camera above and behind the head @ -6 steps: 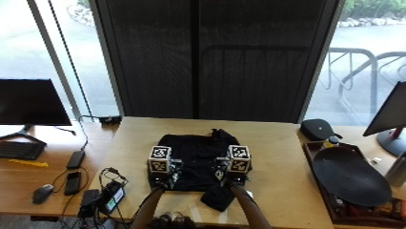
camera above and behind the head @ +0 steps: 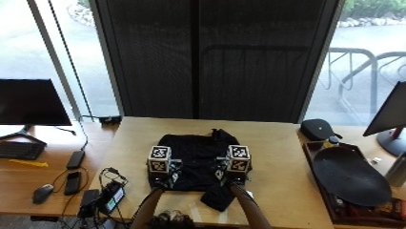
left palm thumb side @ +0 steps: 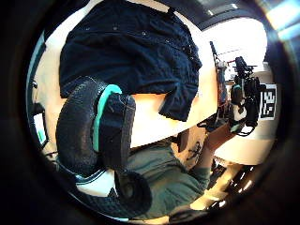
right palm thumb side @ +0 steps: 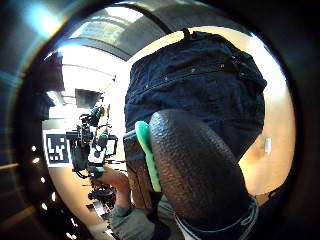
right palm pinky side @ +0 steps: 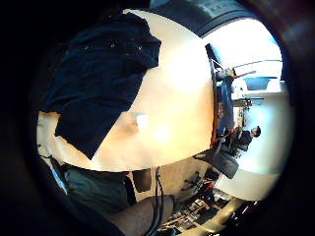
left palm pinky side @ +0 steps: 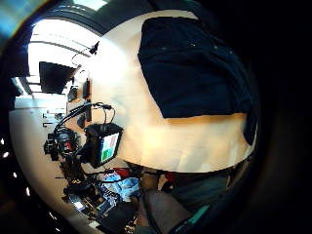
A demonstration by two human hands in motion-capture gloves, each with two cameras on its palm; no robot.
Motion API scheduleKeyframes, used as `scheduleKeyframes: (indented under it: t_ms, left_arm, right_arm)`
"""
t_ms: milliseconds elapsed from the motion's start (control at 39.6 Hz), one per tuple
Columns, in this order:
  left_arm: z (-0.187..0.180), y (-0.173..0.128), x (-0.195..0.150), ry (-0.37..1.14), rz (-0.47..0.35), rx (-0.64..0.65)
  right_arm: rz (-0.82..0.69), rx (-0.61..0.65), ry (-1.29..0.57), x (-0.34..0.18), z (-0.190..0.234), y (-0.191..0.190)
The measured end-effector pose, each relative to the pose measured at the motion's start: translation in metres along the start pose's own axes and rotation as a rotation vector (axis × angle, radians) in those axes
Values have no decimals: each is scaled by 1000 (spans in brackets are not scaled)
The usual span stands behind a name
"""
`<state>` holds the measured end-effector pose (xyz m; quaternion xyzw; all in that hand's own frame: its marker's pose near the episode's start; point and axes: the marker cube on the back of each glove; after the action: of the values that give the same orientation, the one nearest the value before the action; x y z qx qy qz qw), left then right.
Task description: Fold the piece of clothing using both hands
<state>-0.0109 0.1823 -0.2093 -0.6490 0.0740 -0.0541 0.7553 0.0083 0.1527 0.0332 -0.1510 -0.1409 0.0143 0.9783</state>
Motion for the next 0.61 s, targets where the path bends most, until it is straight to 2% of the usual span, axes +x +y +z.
scheduleKeyframes:
  t_ms: [202, 353, 606]
  left_arm:
    - [-5, 8, -1, -23, -20, -15]
    - [3, -1, -3, -15, 18, 9]
    - [-1, 5, -7, -15, 7, 17]
  right_arm:
    - [-3, 28, 17, -1, 1, -1]
    - [-12, 36, 17, -5, 2, 3]
    - [-27, 38, 12, -7, 1, 12]
